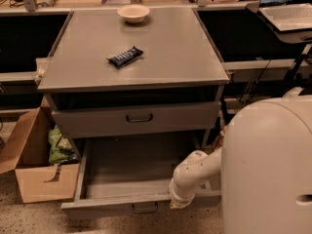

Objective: Open middle drawer

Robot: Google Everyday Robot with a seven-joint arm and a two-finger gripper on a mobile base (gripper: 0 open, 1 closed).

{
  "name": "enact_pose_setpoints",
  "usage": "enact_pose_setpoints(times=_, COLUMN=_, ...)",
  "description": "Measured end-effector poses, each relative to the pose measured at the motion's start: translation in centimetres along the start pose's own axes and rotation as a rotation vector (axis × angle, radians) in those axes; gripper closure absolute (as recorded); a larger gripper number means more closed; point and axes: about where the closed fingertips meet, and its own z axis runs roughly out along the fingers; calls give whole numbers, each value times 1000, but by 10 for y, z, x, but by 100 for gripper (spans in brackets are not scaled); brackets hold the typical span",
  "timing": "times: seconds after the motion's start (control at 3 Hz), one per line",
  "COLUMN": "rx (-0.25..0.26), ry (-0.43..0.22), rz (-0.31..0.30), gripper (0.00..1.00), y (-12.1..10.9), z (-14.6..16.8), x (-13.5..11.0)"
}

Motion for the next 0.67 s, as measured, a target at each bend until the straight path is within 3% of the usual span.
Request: enact_pose_setpoints(times=0.67, rx=0, ry=0, rz=0, gripper=50, y=0, z=0, x=0)
